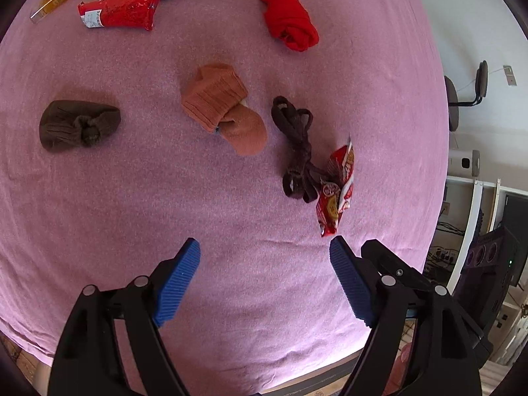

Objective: Collect trash
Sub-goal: 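Grasp the brown sock with the left gripper while the right grasps the red wrapper, then carry the brown sock and red wrapper over to the yellow basin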

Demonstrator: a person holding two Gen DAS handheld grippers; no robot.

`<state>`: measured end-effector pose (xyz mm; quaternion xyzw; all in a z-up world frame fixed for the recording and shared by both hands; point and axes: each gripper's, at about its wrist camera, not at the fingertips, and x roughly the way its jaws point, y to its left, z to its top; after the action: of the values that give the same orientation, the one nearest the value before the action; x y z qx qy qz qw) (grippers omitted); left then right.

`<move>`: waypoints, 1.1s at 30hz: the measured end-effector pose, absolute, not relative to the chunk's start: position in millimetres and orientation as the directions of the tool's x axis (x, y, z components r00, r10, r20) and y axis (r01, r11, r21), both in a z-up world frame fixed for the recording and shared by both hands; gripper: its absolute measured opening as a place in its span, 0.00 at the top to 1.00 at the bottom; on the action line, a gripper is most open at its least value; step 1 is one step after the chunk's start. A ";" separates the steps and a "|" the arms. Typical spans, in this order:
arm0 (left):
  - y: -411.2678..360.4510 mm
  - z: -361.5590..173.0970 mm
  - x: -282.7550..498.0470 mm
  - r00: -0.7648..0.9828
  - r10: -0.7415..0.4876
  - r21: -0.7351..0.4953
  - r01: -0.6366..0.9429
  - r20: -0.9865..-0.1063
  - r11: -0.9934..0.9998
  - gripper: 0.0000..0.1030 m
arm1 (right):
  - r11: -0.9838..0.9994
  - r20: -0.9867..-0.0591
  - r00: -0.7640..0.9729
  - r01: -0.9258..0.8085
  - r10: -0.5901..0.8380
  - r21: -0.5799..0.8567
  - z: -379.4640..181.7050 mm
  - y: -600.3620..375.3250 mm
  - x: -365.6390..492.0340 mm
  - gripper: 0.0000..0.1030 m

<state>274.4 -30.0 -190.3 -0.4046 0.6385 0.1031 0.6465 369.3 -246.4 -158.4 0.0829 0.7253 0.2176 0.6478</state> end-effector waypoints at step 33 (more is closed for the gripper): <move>15.9 -241.1 262.9 0.102 -0.399 -0.359 -0.670 -0.911 0.649 0.84 | 0.891 -0.884 -0.159 -0.053 0.439 0.452 -185.0 -254.3 379.9 0.69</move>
<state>262.9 15.9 -241.1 -0.4045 0.6613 0.1089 0.6223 379.9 -254.3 -185.0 0.1312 0.7364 0.1935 0.6349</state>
